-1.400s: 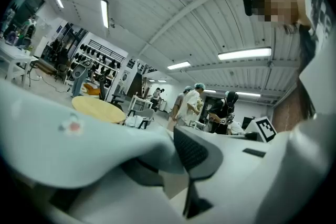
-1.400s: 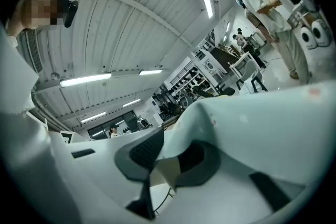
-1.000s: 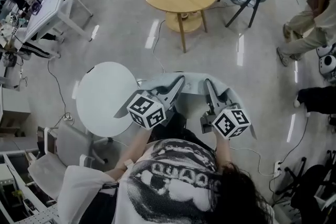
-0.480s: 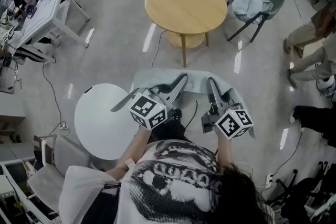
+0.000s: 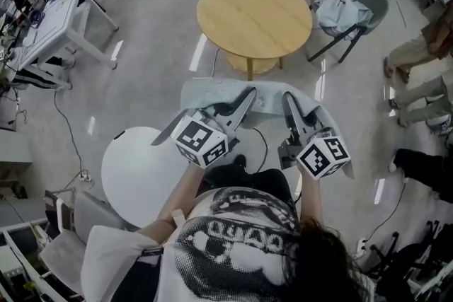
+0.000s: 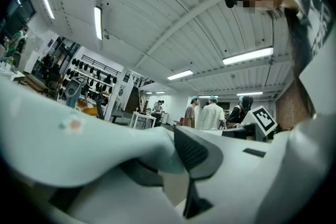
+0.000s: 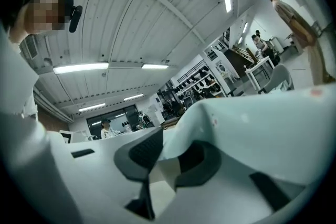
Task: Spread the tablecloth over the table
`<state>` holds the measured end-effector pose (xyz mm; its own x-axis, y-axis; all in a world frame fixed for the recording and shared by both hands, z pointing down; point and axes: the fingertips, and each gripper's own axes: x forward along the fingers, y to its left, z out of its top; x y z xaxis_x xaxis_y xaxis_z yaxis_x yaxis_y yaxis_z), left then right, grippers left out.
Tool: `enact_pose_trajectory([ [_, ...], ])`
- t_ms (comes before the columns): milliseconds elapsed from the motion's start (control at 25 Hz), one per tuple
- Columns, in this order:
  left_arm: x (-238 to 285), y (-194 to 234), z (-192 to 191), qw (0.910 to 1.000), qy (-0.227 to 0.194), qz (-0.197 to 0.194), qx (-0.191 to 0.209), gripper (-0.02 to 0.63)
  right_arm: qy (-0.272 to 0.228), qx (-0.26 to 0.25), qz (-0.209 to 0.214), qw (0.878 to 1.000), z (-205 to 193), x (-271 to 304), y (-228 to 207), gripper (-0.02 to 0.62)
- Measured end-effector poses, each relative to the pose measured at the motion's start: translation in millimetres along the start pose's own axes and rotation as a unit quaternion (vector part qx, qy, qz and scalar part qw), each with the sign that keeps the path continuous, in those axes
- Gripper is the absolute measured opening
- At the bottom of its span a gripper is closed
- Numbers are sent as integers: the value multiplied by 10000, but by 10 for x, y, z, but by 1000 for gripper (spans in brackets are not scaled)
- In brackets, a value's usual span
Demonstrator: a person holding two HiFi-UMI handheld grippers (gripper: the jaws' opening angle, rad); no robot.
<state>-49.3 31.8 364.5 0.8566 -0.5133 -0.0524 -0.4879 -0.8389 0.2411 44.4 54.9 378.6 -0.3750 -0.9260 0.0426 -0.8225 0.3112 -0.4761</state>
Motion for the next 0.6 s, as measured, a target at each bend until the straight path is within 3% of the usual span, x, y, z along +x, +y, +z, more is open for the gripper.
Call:
enact_pose_trajectory([
  [320, 259, 347, 292, 9997, -168, 74, 130, 64, 45, -555, 195, 9983, 309, 473, -52, 72],
  [600, 667, 716, 554, 9980, -184, 202, 563, 66, 59, -907, 424, 9950, 632, 1000, -252, 78],
])
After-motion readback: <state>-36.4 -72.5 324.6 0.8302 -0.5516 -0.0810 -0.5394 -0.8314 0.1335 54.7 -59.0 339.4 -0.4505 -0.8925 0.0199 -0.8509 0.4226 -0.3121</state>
